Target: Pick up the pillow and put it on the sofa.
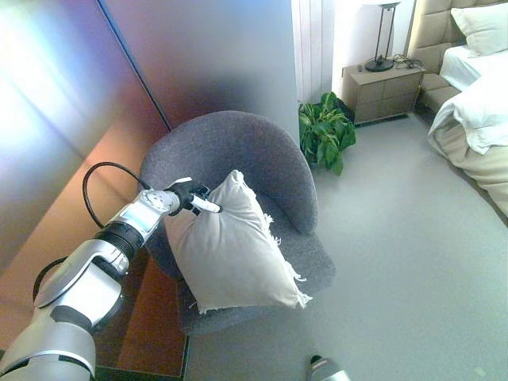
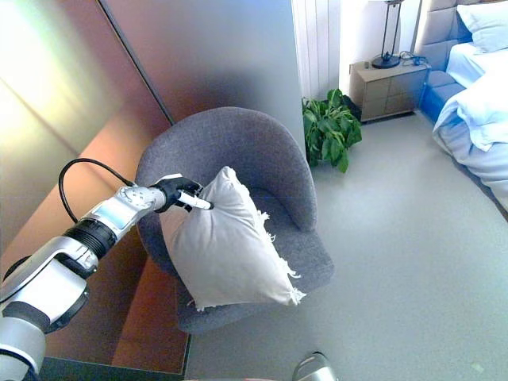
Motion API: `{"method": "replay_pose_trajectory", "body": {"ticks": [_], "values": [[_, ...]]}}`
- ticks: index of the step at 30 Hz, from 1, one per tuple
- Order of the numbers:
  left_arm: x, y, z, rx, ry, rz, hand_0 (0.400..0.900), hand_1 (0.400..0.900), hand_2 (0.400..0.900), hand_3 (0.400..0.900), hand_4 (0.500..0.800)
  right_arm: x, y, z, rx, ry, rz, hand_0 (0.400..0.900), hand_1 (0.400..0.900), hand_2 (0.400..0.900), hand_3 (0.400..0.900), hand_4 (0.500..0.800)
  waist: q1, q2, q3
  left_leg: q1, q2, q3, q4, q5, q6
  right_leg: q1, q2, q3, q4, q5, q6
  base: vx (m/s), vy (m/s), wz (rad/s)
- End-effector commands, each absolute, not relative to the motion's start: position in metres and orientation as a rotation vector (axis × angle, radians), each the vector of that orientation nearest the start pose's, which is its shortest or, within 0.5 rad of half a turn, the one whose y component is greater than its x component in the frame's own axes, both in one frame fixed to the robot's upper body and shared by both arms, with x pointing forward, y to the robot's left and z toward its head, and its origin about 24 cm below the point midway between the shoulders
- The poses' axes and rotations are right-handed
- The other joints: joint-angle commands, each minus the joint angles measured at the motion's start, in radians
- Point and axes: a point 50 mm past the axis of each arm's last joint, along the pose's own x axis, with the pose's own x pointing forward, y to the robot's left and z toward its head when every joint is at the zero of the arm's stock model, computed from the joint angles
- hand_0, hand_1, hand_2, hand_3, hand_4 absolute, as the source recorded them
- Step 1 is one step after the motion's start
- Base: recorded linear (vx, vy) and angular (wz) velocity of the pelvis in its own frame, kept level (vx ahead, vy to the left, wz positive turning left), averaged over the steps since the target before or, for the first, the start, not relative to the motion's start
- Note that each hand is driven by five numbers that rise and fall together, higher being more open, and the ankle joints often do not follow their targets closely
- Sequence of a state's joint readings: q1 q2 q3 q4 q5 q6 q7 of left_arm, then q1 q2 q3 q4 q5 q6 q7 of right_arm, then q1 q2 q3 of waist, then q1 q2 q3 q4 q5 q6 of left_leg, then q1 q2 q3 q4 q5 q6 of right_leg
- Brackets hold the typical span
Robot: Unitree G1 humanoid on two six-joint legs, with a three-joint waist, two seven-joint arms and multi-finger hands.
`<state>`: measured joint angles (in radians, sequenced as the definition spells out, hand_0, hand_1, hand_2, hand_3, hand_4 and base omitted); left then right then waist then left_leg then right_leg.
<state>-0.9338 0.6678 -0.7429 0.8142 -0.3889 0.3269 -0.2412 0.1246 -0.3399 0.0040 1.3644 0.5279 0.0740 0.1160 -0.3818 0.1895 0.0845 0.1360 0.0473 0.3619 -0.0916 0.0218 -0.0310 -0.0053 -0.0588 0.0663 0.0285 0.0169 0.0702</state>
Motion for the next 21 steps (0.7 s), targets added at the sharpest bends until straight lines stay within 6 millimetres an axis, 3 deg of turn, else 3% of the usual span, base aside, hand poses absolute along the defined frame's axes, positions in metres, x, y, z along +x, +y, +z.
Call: {"method": "replay_pose_trajectory", "body": {"ticks": [1, 8, 21], "values": [[0.406, 0.246, 0.218, 0.555, 0.152, -0.031, 0.9, 0.9, 0.9, 0.9, 0.8, -0.016, -0.279, -0.159, 0.233, 1.447, -0.539, 0.9, 0.9, 0.9, 0.9, 0.8, 0.005, -0.005, -0.061, 0.024, -0.074, -0.018, 0.041, -0.071, -0.007, 0.03, 0.028, -0.031, -0.093, 0.047, 0.076, -0.01, 0.003, 0.07], [0.405, 0.243, 0.216, 0.509, 0.127, -0.047, 0.9, 0.9, 0.9, 0.9, 0.8, -0.007, -0.274, -0.161, 0.225, 1.439, -0.523, 0.9, 0.9, 0.9, 0.9, 0.8, 0.03, -0.015, -0.07, 0.026, -0.073, -0.028, 0.04, -0.069, -0.009, 0.04, 0.021, -0.059, -0.094, 0.045, 0.073, 0.0, 0.01, 0.07], [0.396, 0.265, 0.195, 0.445, 0.192, -0.055, 0.9, 0.9, 0.9, 0.9, 0.8, 0.008, -0.27, -0.163, 0.192, 1.443, -0.493, 0.9, 0.9, 0.9, 0.9, 0.8, 0.094, -0.047, -0.088, 0.03, -0.07, -0.064, 0.034, -0.068, -0.008, 0.065, 0.016, -0.102, -0.094, 0.034, 0.066, -0.02, 0.032, 0.08]]}}
